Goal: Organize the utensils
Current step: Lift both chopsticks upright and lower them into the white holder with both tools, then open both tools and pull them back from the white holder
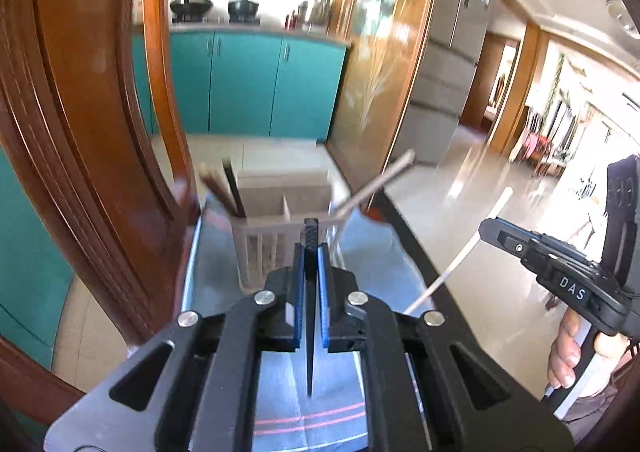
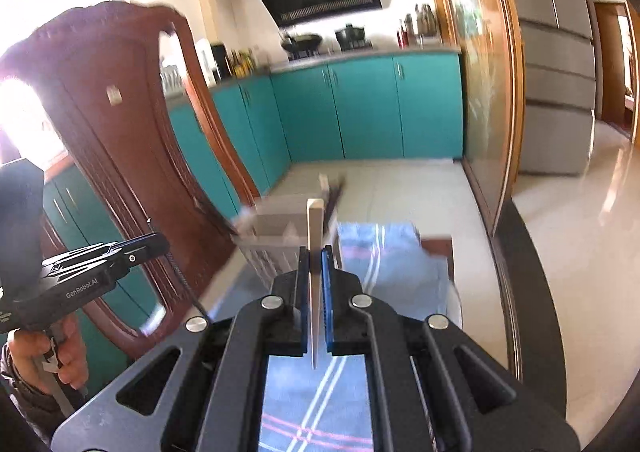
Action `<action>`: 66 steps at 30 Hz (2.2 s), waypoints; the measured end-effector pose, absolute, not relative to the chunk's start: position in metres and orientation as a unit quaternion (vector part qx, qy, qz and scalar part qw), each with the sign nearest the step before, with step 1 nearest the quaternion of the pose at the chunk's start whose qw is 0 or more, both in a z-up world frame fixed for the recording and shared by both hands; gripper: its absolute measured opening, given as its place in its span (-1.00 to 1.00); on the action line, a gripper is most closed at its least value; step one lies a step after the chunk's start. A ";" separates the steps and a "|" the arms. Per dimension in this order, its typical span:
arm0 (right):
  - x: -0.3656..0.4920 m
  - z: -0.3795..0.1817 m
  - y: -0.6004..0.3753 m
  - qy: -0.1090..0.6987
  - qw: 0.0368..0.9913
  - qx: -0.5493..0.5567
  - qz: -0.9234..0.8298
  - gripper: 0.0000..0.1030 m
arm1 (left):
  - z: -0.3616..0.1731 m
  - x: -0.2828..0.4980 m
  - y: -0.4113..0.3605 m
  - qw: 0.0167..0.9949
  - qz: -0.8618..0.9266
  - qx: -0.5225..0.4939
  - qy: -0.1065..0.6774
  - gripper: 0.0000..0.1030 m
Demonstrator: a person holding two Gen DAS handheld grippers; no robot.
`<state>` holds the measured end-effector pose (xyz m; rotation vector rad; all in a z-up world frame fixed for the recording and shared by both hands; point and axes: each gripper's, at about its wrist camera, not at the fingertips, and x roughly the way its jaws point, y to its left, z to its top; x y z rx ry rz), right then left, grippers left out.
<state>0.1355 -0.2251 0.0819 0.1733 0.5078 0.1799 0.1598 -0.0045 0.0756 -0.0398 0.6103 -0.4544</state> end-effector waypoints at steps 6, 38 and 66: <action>0.170 0.145 -0.215 0.191 0.973 0.083 0.102 -0.87 | 0.156 0.177 0.002 0.950 -0.216 -0.015 0.226 -0.86; 0.211 0.088 -0.172 0.171 0.984 0.033 0.043 -0.39 | 0.092 0.254 -0.005 0.967 -0.131 -0.023 0.217 -0.69; 0.069 0.045 -0.170 0.149 0.989 -0.005 0.003 0.94 | 0.050 0.078 0.015 0.976 -0.097 0.049 0.191 0.93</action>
